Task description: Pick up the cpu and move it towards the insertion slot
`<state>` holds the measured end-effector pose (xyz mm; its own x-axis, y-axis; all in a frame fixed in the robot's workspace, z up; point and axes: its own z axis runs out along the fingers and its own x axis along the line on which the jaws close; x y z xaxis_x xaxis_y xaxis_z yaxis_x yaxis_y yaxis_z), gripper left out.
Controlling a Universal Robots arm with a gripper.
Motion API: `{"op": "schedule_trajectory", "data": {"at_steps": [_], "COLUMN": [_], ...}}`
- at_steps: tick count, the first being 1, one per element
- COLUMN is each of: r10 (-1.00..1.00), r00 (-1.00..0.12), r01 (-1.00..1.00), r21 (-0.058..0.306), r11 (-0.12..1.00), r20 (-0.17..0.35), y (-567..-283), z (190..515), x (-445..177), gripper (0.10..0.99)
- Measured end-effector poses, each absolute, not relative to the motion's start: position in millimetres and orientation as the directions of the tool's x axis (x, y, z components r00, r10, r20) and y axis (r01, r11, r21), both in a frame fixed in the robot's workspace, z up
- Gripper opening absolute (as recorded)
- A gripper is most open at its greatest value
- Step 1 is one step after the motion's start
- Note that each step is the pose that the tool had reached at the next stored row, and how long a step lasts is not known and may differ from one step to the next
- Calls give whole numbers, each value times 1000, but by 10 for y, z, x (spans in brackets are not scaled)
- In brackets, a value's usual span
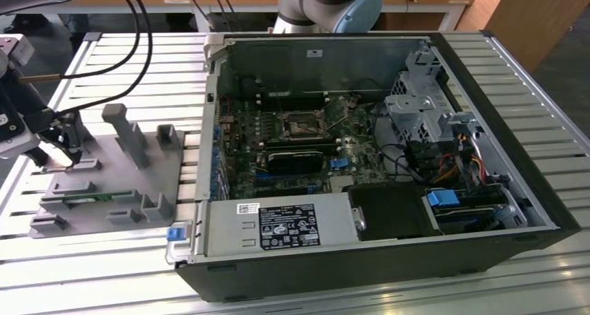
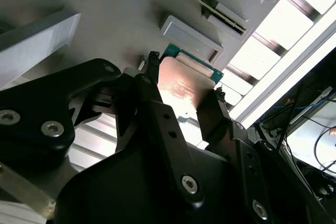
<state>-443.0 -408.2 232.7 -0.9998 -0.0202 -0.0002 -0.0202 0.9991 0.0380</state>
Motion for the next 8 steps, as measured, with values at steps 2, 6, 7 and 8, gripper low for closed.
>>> {"op": "schedule_trajectory", "data": {"at_steps": [2,6,7,8], "r10": [-20,-20,-20,-20], "r00": [-1000,-1000,-1000,-1000], "r01": [-20,-20,-20,-20], "r21": [38,38,38,38], "r11": [999,999,999,999], "r20": [0,0,0,0], "y": [-4082,-4083,-4082,-4082], "z": [2334,2348,2351,2355], "x": [-4430,-4430,-4430,-4430], "gripper": [537,537,537,537]}}
